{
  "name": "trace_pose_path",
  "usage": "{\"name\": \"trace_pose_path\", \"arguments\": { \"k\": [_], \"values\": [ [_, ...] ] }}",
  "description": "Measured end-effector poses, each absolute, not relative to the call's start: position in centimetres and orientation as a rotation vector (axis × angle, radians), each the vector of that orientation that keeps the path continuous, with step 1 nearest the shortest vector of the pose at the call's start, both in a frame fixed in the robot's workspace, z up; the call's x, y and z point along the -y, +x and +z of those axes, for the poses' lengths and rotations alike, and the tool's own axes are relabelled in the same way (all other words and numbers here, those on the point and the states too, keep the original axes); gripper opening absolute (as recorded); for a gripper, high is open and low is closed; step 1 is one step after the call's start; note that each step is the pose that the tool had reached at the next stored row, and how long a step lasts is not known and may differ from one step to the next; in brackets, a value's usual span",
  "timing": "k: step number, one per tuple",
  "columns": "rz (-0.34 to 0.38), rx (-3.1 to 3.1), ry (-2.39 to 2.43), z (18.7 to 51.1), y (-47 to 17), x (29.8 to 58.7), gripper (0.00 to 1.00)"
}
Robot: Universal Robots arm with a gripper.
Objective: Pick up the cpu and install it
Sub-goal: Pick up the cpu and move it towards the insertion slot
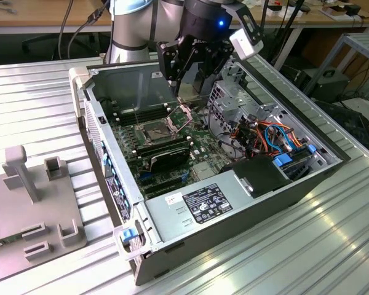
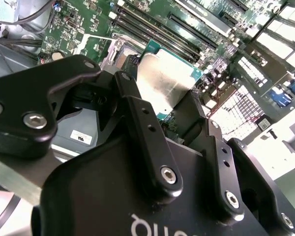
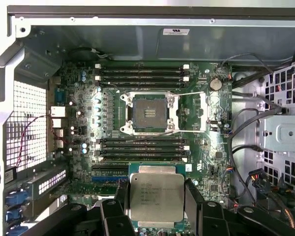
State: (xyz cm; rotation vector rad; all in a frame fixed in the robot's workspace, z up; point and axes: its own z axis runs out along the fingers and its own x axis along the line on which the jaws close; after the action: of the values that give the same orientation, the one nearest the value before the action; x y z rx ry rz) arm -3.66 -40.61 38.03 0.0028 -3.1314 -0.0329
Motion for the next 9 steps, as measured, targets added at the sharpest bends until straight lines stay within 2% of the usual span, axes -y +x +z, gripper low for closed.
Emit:
{"name": "trace_pose_path", "arguments": {
  "k": [9],
  "values": [
    [-0.033, 3.131, 0.003, 37.94, -3.65, 39.73, 0.55]
  ]
}}
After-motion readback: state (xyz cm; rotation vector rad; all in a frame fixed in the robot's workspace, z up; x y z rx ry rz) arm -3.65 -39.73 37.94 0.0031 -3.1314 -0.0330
